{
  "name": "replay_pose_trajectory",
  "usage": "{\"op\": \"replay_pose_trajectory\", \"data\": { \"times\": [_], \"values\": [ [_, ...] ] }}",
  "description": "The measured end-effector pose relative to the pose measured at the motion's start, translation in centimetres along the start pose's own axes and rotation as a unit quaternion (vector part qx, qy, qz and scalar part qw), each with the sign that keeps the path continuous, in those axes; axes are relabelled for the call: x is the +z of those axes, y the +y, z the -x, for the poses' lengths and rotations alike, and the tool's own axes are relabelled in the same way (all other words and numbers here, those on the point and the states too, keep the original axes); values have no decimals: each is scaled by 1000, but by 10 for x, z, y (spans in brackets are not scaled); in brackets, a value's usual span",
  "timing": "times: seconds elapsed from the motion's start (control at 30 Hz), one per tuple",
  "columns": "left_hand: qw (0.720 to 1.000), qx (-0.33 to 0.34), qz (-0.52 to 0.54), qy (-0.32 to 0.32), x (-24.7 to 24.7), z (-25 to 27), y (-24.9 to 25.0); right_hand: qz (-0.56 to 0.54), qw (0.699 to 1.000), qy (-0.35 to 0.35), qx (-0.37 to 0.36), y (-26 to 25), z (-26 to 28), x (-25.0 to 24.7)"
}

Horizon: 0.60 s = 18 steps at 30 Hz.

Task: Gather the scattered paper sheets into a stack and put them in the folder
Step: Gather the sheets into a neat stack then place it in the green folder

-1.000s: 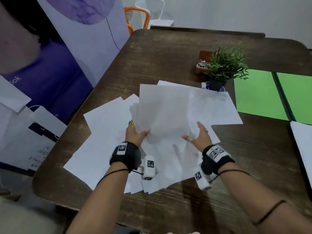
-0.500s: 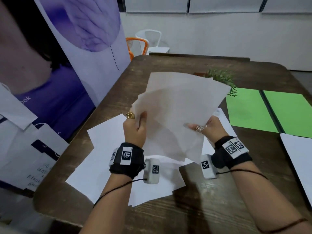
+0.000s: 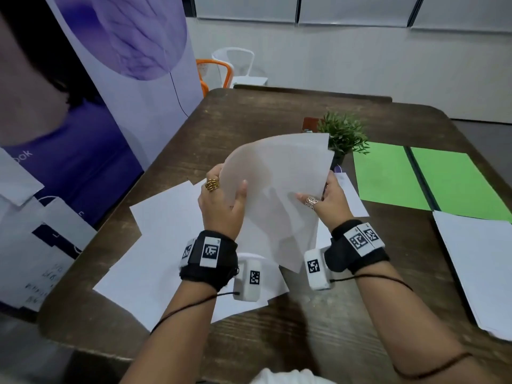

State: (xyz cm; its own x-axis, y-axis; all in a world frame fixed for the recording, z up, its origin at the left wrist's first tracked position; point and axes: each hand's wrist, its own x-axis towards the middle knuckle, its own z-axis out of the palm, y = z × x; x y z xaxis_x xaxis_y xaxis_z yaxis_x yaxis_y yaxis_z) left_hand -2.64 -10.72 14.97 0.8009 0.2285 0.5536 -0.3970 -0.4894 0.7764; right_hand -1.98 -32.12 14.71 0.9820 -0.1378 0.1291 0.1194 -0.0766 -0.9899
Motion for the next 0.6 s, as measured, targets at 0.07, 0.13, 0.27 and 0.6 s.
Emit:
{"op": "replay_pose_trajectory", "data": {
  "times": [0.07, 0.13, 0.27, 0.6],
  "values": [
    [999, -49, -10, -7, 4, 7, -15, 32, 999, -16, 15, 10, 5, -2],
    [996, -86, -3, -7, 8, 15, -22, 68, 997, -20, 25, 19, 11, -1],
    [999, -48, 19, 10, 8, 17, -7, 25, 1000, 3, 6, 14, 9, 1],
    [977, -180, 113, -5, 2, 36, -31, -26, 998, 3, 63, 35, 24, 6]
  ]
}}
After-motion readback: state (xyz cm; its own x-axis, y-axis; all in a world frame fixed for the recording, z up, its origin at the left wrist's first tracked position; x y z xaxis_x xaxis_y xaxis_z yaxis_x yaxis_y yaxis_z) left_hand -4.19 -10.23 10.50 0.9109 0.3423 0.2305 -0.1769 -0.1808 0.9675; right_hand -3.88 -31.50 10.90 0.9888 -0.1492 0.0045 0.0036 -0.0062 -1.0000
